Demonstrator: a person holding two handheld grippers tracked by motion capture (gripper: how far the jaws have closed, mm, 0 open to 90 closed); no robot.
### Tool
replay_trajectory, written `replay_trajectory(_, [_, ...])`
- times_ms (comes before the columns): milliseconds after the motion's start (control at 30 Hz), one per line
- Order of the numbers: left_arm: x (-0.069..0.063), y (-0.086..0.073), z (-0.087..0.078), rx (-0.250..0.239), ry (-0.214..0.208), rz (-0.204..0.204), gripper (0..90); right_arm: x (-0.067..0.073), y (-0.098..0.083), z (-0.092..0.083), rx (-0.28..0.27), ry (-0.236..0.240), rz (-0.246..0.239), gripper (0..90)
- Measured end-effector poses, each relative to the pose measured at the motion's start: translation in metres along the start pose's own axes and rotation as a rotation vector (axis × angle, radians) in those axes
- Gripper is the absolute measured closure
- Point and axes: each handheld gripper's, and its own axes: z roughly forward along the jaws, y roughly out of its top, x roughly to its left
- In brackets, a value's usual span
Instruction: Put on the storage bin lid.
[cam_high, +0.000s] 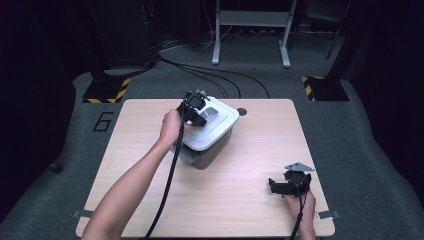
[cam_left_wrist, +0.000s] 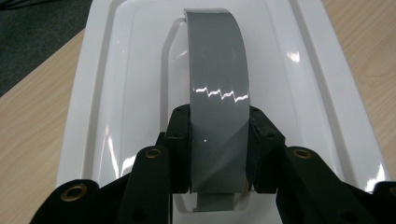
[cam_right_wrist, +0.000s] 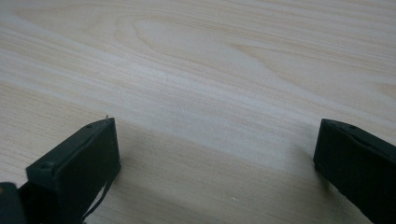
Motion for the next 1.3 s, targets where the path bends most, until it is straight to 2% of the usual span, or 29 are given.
replay_trajectory(67, [0.0,0.0,0.0,0.001,-0.004,-0.005,65.8,0.0,0.0,0.0,0.0,0.0,0.0,0.0])
replay_trajectory(167, [0.003,-0.001,0.0,0.002,-0.005,-0.017,59.7,0.0,0.0,0.0,0.0,0.0,0.0,0.0])
replay_trajectory(267, [0.005,-0.003,-0.002,0.005,0.001,-0.03,47.0,0.0,0.0,0.0,0.0,0.0,0.0,0.0])
replay_trajectory(367, [0.008,-0.006,-0.009,-0.015,-0.002,-0.039,33.0,0.0,0.0,0.0,0.0,0.0,0.0,0.0])
replay_trajectory(500, [0.011,-0.01,-0.019,-0.039,-0.001,-0.044,21.7,0.0,0.0,0.0,0.0,0.0,0.001,0.0])
replay_trajectory(600, [0.013,-0.017,-0.029,-0.07,0.002,-0.05,16.8,0.0,0.0,0.0,0.0,-0.001,0.0,0.0])
replay_trajectory(767, [0.018,-0.034,-0.044,-0.102,0.012,-0.057,14.3,0.0,0.0,0.0,-0.001,-0.001,-0.001,0.0])
replay_trajectory(1000, [0.026,-0.07,-0.064,-0.149,0.051,-0.068,6.5,0.0,0.0,0.0,-0.001,0.0,-0.001,0.0])
replay_trajectory(1167, [0.032,-0.101,-0.071,-0.171,0.074,-0.085,3.5,0.0,0.0,0.0,-0.001,0.001,-0.002,0.0])
replay_trajectory(1300, [0.034,-0.136,-0.068,-0.173,0.087,-0.106,1.3,0.0,0.0,0.0,-0.001,0.001,-0.002,0.0])
